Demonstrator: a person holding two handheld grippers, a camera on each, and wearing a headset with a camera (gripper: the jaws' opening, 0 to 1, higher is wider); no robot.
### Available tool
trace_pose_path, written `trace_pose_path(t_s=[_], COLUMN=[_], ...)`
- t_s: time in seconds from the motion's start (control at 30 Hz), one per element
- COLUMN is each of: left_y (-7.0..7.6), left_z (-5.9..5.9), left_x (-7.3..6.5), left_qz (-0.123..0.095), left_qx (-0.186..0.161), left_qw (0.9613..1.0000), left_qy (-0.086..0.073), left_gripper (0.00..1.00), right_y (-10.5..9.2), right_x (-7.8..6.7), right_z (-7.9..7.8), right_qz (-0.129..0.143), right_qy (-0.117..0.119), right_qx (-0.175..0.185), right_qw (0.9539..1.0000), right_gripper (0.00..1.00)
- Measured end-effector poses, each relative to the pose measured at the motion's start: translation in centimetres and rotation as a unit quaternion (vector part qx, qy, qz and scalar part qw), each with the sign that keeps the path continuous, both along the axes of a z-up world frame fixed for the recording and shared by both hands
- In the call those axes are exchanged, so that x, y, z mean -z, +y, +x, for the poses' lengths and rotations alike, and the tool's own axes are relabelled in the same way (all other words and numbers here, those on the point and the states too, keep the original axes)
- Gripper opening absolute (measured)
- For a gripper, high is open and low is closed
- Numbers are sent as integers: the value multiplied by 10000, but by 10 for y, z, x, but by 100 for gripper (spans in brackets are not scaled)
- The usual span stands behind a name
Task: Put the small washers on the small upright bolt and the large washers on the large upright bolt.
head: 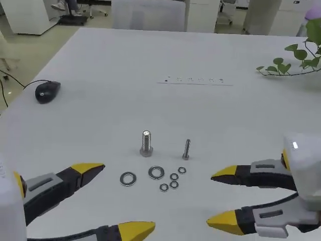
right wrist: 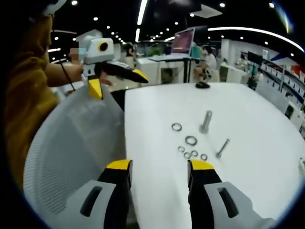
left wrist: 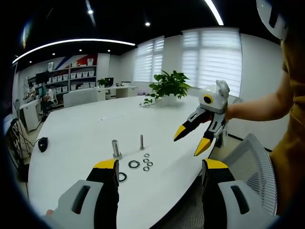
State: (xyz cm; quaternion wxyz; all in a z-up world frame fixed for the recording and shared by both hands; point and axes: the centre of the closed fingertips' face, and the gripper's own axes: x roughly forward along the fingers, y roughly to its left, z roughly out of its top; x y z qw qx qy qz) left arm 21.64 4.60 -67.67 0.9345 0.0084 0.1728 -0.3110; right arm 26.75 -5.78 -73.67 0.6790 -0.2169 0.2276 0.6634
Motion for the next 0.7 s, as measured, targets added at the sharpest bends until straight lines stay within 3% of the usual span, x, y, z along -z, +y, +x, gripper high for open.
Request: trace_pose_path(t_s=[0.23, 0.37, 0.7], left_y=[-1, 0, 3], left_z=[4, 5, 4], left_x=[1, 1, 0], left_qz=[-67, -91, -156], left_qx=[-86, -166, -342], left_qw=[9999, 9998, 9992], left_qy=[55, 81, 93], left_gripper=[69, 69, 69], right_y=[14, 21, 34], right_x=[18, 31, 56], right_z=[12, 19, 27], right_qz=[-411, -749, -1194], right_qy=[-57, -100, 71], right_qx=[-557, -853, -1132], right_qw=[9976, 9935, 9863], right_gripper=[45, 44, 39])
